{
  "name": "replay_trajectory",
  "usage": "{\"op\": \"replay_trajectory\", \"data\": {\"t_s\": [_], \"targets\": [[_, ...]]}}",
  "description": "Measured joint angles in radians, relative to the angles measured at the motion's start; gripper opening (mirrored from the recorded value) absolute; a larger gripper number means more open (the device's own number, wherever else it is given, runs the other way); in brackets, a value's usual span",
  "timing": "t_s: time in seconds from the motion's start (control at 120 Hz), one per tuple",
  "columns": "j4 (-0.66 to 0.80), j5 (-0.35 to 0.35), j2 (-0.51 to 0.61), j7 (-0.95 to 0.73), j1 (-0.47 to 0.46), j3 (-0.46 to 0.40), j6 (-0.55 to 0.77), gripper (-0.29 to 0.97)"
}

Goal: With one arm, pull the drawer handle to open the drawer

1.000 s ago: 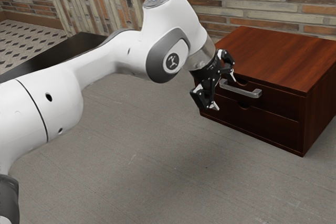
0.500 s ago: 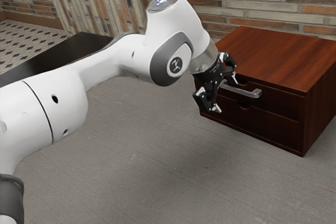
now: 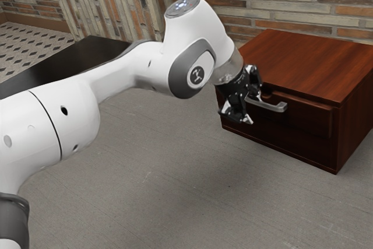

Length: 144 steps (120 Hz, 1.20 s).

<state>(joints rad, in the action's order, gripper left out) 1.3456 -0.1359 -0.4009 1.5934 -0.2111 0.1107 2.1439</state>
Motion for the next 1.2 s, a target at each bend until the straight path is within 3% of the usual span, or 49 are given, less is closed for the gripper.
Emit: {"op": "replay_trajectory", "data": {"t_s": [0.125,0.283,0.617,0.7,0.933,1.125,1.2], "targets": [[0.046,-0.01,0.03,0.0,-0.005,0.002,0.0,0.07],[0.162,-0.012,0.129,0.0,-0.012,0.005,0.0,-0.04],[0.473,-0.013,0.404,0.001,0.025,-0.017,0.0,-0.08],[0.543,-0.013,0.472,0.002,0.0,0.011,-0.001,-0.1],[0.676,-0.008,0.615,0.004,0.007,0.017,0.0,-0.11],[0.628,0.018,0.623,0.002,0.084,0.002,-0.002,0.32],[0.494,0.043,0.612,0.002,0.085,-0.013,-0.06,0.43]]}}
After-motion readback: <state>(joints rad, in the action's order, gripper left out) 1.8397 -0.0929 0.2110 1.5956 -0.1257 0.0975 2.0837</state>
